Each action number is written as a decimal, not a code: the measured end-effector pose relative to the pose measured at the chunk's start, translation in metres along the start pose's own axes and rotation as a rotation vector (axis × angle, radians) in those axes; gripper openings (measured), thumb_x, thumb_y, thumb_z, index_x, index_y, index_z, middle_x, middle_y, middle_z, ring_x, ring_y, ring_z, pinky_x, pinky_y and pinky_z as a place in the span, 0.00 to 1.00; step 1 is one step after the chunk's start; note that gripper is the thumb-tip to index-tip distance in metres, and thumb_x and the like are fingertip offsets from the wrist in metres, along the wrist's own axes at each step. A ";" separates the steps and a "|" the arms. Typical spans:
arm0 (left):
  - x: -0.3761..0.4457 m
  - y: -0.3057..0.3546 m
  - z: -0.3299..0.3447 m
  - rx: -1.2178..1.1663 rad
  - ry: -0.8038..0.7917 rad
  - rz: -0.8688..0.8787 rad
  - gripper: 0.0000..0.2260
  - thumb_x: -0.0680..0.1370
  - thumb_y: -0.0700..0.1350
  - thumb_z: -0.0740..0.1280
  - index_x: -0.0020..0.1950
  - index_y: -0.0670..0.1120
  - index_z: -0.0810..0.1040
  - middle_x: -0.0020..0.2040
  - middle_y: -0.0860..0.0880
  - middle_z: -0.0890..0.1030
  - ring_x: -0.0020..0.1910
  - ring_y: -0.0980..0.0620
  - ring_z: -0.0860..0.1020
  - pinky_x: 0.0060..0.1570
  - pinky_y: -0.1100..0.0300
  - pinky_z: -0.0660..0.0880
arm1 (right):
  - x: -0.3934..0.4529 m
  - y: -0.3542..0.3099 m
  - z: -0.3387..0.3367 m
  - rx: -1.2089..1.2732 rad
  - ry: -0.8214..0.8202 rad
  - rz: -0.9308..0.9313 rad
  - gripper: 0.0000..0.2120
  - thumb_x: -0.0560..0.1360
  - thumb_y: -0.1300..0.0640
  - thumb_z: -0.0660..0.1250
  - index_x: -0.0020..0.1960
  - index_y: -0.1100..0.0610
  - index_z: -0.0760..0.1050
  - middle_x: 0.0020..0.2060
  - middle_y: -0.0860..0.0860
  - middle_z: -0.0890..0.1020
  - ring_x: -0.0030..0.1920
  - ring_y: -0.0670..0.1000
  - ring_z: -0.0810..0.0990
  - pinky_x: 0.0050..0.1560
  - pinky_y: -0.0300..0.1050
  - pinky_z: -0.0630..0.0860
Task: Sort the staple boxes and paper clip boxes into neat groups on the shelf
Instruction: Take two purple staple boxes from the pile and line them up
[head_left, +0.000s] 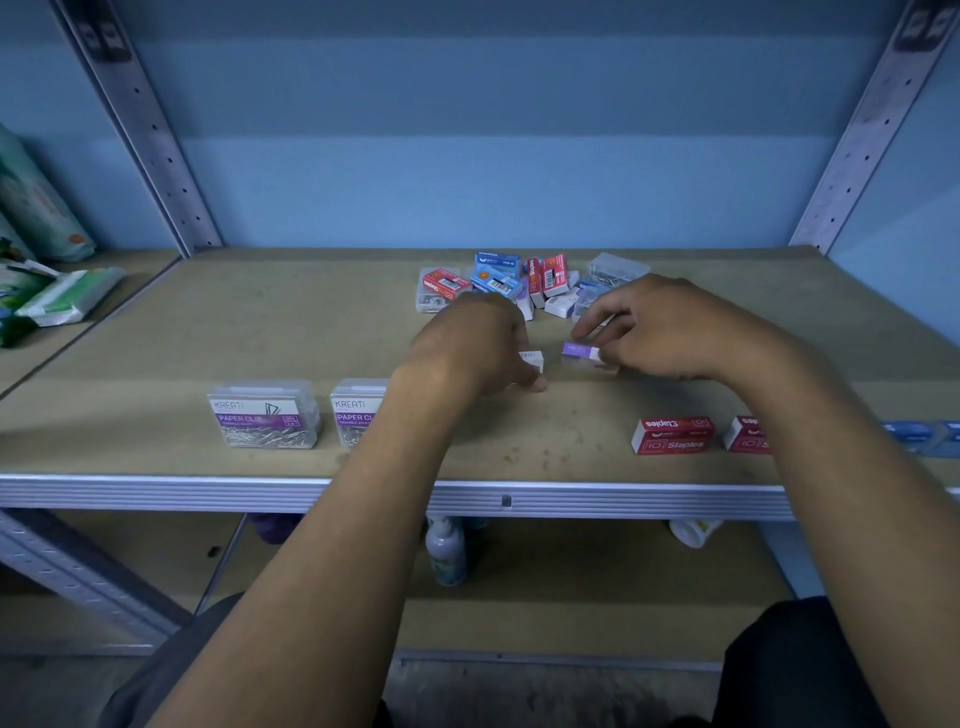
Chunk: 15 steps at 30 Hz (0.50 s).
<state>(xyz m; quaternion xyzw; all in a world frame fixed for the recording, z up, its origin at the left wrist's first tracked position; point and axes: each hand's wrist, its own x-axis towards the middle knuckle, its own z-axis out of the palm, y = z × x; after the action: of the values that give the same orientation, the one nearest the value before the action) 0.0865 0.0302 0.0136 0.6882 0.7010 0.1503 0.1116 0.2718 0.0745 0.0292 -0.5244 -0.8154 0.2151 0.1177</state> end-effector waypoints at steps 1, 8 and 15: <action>-0.001 -0.001 0.000 -0.025 0.002 0.014 0.14 0.67 0.51 0.79 0.44 0.47 0.80 0.46 0.49 0.80 0.46 0.50 0.77 0.41 0.60 0.71 | 0.000 0.001 0.000 -0.003 0.011 0.002 0.16 0.74 0.62 0.66 0.50 0.42 0.82 0.44 0.40 0.83 0.46 0.45 0.83 0.43 0.37 0.77; -0.009 -0.004 -0.007 -0.097 0.015 0.094 0.08 0.70 0.41 0.76 0.48 0.47 0.85 0.48 0.51 0.83 0.49 0.53 0.80 0.50 0.55 0.79 | 0.001 0.006 0.002 -0.008 0.047 -0.013 0.10 0.75 0.58 0.69 0.49 0.43 0.84 0.43 0.41 0.83 0.45 0.42 0.80 0.40 0.36 0.73; -0.021 -0.005 -0.017 -0.089 0.046 0.091 0.07 0.71 0.42 0.75 0.47 0.51 0.86 0.48 0.53 0.83 0.47 0.54 0.80 0.50 0.55 0.79 | -0.003 0.000 0.003 0.018 0.049 -0.036 0.09 0.73 0.61 0.75 0.48 0.47 0.85 0.39 0.42 0.85 0.42 0.40 0.81 0.39 0.33 0.72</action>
<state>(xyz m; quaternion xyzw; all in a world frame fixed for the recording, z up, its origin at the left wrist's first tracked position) 0.0761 0.0082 0.0266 0.7100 0.6640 0.2022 0.1191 0.2716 0.0712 0.0269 -0.5136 -0.8197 0.2073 0.1464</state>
